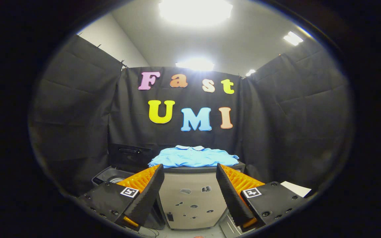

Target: Put the clothes into the washing machine and then close the washing machine lid.

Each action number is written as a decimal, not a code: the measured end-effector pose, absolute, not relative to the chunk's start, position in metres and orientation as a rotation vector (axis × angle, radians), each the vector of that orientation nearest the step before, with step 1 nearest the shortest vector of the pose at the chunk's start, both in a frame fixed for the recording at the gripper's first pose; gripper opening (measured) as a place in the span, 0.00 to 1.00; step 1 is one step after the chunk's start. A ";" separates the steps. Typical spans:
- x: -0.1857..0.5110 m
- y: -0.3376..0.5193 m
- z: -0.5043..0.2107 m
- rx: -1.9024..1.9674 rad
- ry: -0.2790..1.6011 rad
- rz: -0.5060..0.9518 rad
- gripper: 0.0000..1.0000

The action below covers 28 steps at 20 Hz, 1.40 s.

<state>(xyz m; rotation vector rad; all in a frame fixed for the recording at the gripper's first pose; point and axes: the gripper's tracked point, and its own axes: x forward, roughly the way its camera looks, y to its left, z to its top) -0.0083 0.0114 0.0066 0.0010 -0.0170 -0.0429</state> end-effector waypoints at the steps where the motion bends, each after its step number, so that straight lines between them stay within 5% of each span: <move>1: -0.007 0.012 0.008 0.001 -0.019 -0.051 0.98; 13: 0.031 0.037 0.042 0.020 -0.029 -0.103 0.98; 28: 0.179 0.023 0.067 0.030 -0.012 -0.042 0.98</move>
